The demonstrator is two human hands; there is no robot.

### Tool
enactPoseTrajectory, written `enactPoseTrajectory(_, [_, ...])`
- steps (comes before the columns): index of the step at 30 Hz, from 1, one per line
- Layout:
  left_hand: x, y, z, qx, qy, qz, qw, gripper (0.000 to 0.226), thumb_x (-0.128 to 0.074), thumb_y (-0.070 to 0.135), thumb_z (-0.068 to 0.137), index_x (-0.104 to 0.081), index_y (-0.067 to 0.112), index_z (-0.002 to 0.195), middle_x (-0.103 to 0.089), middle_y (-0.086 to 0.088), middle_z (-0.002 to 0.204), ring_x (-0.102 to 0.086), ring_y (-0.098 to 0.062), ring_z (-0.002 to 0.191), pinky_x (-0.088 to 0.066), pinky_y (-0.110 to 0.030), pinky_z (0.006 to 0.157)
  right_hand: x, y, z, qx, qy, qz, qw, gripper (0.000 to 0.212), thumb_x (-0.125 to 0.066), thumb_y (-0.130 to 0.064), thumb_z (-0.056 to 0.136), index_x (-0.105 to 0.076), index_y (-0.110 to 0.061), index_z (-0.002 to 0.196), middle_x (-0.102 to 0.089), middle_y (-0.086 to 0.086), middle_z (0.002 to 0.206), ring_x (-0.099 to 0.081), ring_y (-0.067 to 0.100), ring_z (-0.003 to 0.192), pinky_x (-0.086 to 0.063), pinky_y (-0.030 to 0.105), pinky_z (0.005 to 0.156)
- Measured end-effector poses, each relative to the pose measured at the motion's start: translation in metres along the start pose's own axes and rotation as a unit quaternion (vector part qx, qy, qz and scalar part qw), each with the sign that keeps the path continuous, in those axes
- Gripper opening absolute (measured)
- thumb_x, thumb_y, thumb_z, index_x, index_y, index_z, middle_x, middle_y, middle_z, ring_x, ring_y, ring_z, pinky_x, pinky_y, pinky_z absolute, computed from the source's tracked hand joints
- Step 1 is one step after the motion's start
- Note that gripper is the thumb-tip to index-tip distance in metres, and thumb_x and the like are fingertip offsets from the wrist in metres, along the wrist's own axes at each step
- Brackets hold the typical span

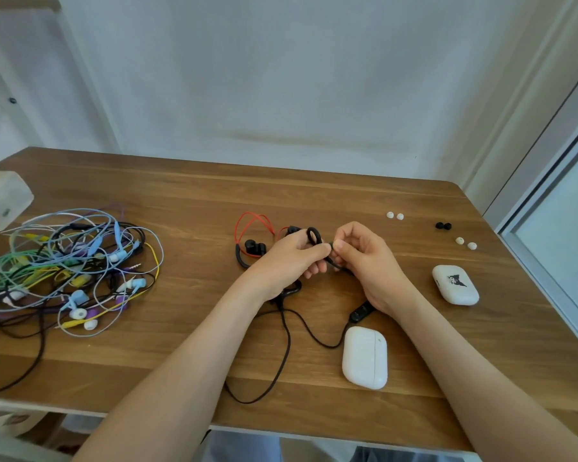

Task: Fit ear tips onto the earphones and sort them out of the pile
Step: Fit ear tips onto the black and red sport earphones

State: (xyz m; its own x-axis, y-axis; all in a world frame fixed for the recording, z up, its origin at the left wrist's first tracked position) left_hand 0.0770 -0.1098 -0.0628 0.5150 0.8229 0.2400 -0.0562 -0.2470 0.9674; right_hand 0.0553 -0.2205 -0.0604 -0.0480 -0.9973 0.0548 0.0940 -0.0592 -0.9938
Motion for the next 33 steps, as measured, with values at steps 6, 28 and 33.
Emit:
enactPoseTrajectory(6, [-0.002, 0.004, 0.000, -0.020, -0.020, -0.037, 0.999, 0.006, -0.050, 0.017, 0.099, -0.055, 0.019, 0.100, -0.062, 0.006, 0.073, -0.053, 0.001, 0.061, -0.044, -0.015, 0.061, -0.003, -0.003, 0.001, 0.003, -0.026, 0.056, 0.998, 0.017, -0.046, -0.002, 0.097, -0.056, -0.013, 0.090, -0.058, 0.002, 0.076, -0.054, 0.013, 0.074, -0.046, 0.030, 0.075])
enactPoseTrajectory(28, [0.000, 0.010, -0.001, -0.078, 0.003, 0.040, 0.996, 0.022, -0.044, 0.005, 0.099, -0.045, 0.027, 0.100, -0.057, 0.002, 0.076, -0.056, -0.004, 0.069, -0.048, -0.022, 0.069, -0.014, -0.003, 0.002, -0.062, -0.129, 0.146, 0.979, 0.003, -0.058, -0.008, 0.084, -0.056, -0.009, 0.087, -0.059, 0.001, 0.067, -0.051, 0.011, 0.060, -0.043, 0.021, 0.059])
enactPoseTrajectory(33, [0.005, 0.013, -0.003, -0.071, 0.029, -0.013, 0.997, 0.019, -0.043, 0.005, 0.100, -0.044, 0.023, 0.104, -0.058, 0.000, 0.079, -0.057, -0.004, 0.068, -0.050, -0.021, 0.068, -0.002, -0.015, 0.002, -0.007, -0.099, 0.101, 0.990, 0.013, -0.057, -0.017, 0.086, -0.059, -0.013, 0.098, -0.065, 0.001, 0.081, -0.058, 0.012, 0.074, -0.049, 0.024, 0.072])
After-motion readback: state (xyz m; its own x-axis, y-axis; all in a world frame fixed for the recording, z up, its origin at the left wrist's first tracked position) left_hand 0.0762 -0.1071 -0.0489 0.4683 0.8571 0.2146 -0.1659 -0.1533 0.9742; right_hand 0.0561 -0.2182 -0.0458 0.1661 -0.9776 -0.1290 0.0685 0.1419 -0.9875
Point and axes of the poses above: each hand's wrist, its own z-axis towards the middle knuckle, its own x-axis out of the back of the hand, y = z × x, the point moved 9 cm from there along z, towards the middle knuckle
